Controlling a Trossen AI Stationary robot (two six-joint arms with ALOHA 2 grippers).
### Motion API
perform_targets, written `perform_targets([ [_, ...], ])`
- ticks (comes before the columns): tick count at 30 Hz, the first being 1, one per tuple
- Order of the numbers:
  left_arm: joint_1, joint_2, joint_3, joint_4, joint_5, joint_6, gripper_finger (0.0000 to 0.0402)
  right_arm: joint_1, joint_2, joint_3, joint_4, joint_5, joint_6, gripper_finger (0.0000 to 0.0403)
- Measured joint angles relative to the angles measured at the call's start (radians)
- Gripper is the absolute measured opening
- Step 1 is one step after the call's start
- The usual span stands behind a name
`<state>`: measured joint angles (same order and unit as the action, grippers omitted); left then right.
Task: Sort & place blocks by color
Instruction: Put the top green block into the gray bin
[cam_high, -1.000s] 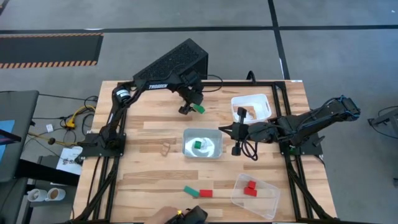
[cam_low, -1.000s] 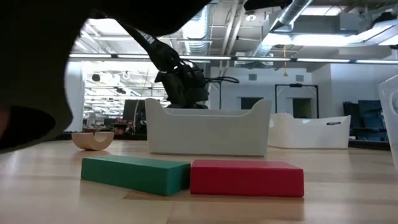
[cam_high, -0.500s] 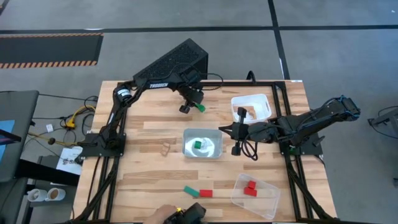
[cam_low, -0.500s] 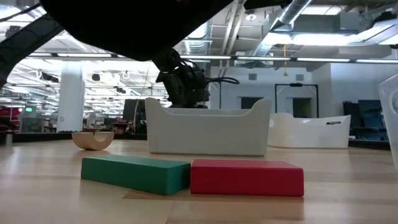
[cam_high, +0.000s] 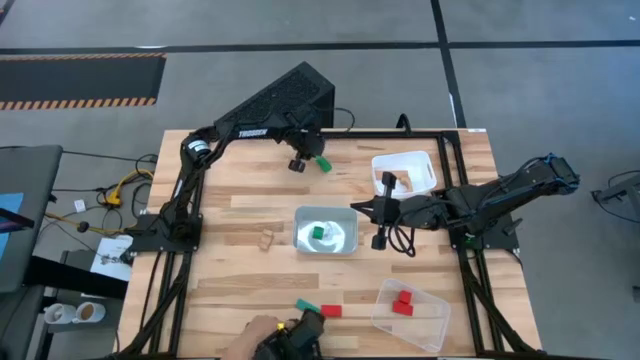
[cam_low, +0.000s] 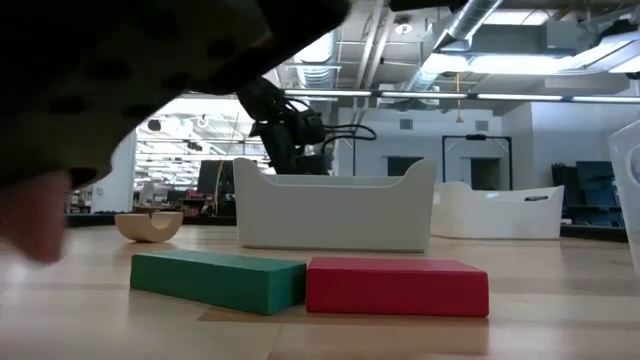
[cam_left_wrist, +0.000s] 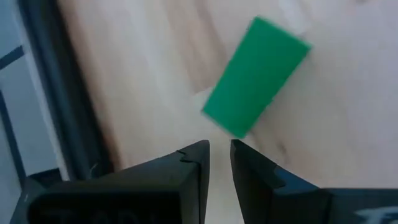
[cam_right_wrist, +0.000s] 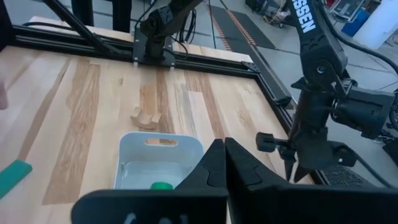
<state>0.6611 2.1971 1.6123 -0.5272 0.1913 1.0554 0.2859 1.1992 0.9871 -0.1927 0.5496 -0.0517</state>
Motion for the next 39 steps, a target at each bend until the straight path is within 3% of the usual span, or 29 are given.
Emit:
perform_targets([
  [4, 0.033, 0.0, 0.008, 0.017, 0.018, -0.05, 0.0053, 0.0, 0.0, 0.0, 0.007, 0.0, 0.0, 0.0007],
  [9, 0.019, -0.002, 0.09, -0.115, 0.081, -0.106, 0.0065, 0.0, 0.0, 0.0, 0.009, 0.0, -0.001, 0.0007],
  [19, -0.058, -0.002, 0.166, -0.154, -0.013, -0.061, 0.0227, 0.006, 0.0, 0.0, 0.007, 0.0, 0.0, 0.0007],
  [24, -0.058, -0.002, 0.254, -0.292, 0.063, -0.12, 0.0269, 0.022, 0.0, 0.0, 0.006, 0.0, -0.001, 0.0007],
  [28, -0.045, -0.003, 0.289, -0.463, 0.206, -0.16, 0.0265, 0.027, 0.0, 0.0, 0.004, 0.0, -0.009, 0.0007],
  [32, -0.024, -0.004, 0.236, -0.533, 0.35, -0.16, 0.0231, 0.027, 0.0, 0.0, -0.004, 0.001, -0.01, 0.0007],
  [39, -0.024, -0.003, 0.167, -0.483, 0.282, -0.123, 0.0161, 0.027, 0.0, 0.0, -0.009, 0.0, -0.008, 0.0007],
])
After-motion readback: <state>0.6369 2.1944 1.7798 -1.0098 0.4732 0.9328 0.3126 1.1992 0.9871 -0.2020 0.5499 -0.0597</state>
